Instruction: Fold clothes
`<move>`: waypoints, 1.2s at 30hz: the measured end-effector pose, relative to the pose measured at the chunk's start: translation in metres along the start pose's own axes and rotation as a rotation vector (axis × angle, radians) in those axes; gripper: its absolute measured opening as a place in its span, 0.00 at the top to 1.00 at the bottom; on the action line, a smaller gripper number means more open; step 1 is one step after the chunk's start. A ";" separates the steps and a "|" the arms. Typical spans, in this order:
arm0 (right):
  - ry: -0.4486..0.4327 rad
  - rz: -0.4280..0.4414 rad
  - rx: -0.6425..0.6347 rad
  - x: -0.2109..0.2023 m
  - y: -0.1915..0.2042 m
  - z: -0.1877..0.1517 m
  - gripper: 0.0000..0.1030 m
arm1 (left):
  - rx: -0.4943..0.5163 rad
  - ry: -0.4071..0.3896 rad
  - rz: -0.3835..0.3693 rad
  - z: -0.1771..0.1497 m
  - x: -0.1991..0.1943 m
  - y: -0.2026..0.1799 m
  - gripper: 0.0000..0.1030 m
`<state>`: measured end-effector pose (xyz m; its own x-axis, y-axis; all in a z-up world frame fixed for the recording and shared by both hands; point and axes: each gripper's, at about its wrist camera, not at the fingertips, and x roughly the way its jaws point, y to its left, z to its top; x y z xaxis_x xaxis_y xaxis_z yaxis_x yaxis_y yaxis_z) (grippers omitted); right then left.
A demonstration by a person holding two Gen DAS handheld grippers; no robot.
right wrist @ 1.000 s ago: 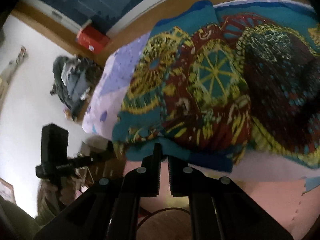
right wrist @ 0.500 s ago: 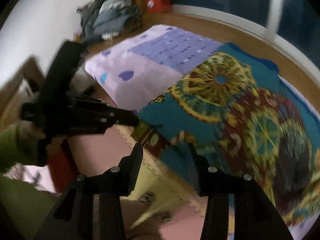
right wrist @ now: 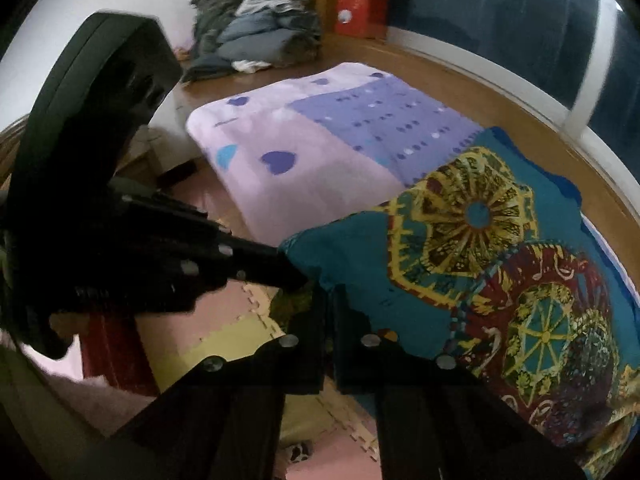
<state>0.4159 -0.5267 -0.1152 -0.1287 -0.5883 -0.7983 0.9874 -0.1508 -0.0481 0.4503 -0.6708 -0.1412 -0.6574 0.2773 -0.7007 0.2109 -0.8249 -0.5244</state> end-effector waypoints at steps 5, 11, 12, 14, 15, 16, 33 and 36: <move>0.059 -0.018 0.010 0.023 0.008 -0.018 0.98 | -0.030 0.095 0.061 -0.011 0.013 0.019 0.99; 0.083 0.008 0.099 0.012 0.001 -0.030 0.96 | 0.043 0.093 0.068 -0.008 -0.010 0.010 0.99; 0.079 0.015 0.122 0.006 -0.002 -0.032 0.96 | 0.059 0.087 0.063 -0.006 -0.014 0.006 0.99; 0.057 0.012 0.203 -0.012 -0.014 -0.040 0.96 | 0.109 0.067 0.051 0.006 -0.020 -0.009 0.99; 0.037 -0.004 0.267 -0.023 -0.025 -0.046 0.95 | 0.130 0.059 0.041 0.012 -0.022 -0.016 0.99; 0.016 -0.024 0.349 -0.034 -0.039 -0.056 0.95 | 0.152 0.051 0.031 0.018 -0.023 -0.022 0.98; -0.345 -0.141 1.573 -0.118 -0.204 -0.275 0.83 | 0.360 0.157 -0.066 0.129 0.131 -0.102 0.91; -0.344 -0.102 1.595 -0.111 -0.205 -0.279 0.83 | 0.343 0.183 -0.060 0.131 0.145 -0.100 0.91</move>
<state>0.2531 -0.2087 -0.1842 -0.4123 -0.6315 -0.6567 -0.0872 -0.6902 0.7184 0.2391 -0.6121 -0.1273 -0.5144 0.3878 -0.7648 -0.0987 -0.9127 -0.3964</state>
